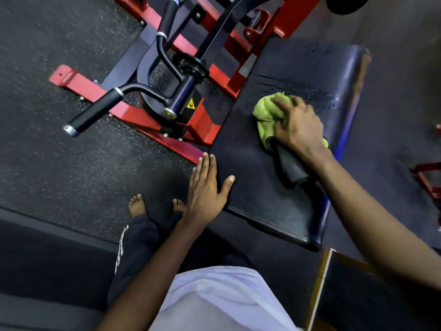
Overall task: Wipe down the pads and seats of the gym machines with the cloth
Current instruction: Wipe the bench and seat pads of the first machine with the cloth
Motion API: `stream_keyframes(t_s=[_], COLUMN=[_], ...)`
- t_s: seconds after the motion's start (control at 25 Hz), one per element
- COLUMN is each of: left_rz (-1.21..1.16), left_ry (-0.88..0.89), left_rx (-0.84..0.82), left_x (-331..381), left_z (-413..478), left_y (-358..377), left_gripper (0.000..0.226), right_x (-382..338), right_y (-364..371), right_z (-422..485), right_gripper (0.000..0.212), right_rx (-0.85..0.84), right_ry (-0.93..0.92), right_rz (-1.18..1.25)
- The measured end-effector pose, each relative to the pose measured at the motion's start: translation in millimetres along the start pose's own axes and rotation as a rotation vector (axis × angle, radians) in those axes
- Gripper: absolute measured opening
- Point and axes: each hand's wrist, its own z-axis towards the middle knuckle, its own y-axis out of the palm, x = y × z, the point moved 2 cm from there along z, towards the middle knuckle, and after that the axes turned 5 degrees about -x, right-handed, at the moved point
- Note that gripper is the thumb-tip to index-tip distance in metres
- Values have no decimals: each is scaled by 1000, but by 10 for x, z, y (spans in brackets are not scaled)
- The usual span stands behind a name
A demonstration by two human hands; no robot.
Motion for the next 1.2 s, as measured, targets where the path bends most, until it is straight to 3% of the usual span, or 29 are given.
stream_keyframes(t_s=[0.24, 0.4, 0.6, 0.76, 0.88, 1.08, 1.2], left_rz=[45, -39, -42, -55, -61, -88, -118], left_ry=[-32, -110, -161, -236, -274, -274, -281], left_rx=[17, 14, 26, 56, 80, 125, 155], left_x=[-18, 111, 194, 299, 329, 304, 339], left_z=[7, 54, 153, 207, 277, 242, 238], left_y=[-12, -44, -35, -8, 7, 15, 13], left_gripper=[88, 80, 87, 93, 96, 102, 97], right_x=[-601, -183, 94, -150, 51, 857, 811], right_y=[311, 81, -93, 31, -34, -362, -293], right_z=[-292, 1, 182, -274, -368, 281, 216], right_gripper=[71, 75, 68, 65, 66, 66, 64], right_rx=[-43, -124, -74, -112, -90, -61, -20], right_ry=[-181, -235, -139, -357, -492, -270, -245], right_rz=[-163, -112, -87, -92, -24, 75, 44])
